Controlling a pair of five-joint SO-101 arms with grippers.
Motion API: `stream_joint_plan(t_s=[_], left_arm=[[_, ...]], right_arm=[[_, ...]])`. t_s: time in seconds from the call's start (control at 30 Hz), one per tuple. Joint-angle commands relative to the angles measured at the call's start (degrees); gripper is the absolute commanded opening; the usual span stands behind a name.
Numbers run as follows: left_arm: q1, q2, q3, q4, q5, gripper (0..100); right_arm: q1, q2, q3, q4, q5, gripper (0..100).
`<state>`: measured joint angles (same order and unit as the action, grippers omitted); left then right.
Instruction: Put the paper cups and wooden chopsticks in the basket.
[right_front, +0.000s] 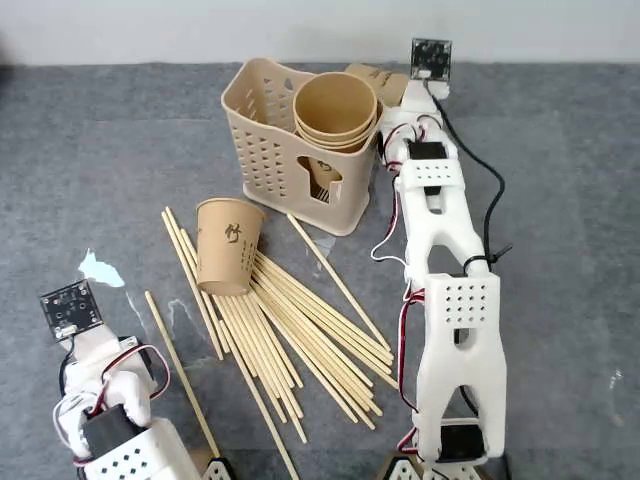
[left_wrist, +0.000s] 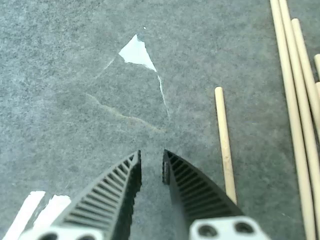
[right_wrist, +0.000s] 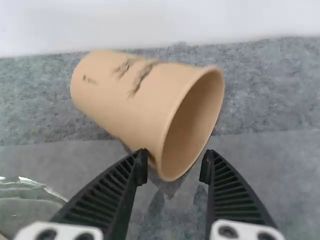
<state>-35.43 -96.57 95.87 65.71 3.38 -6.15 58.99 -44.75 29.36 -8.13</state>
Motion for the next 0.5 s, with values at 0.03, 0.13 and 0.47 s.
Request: stream_joint_plan(t_s=[0.03,0.13,0.47], left_arm=[[-0.35,-0.18,-0.84,-0.26,-0.35,8],[-0.35,-0.18,-0.84,-0.26,-0.35,8],[-0.35,-0.18,-0.84,-0.26,-0.35,8]], right_arm=[[-0.66,2.24,-5.8,-4.26,0.0,18.6],[-0.75,6.2,-9.41,-4.62,0.0,18.6],[-1.54,15.69,-23.56,-0.13,0.0,0.0]])
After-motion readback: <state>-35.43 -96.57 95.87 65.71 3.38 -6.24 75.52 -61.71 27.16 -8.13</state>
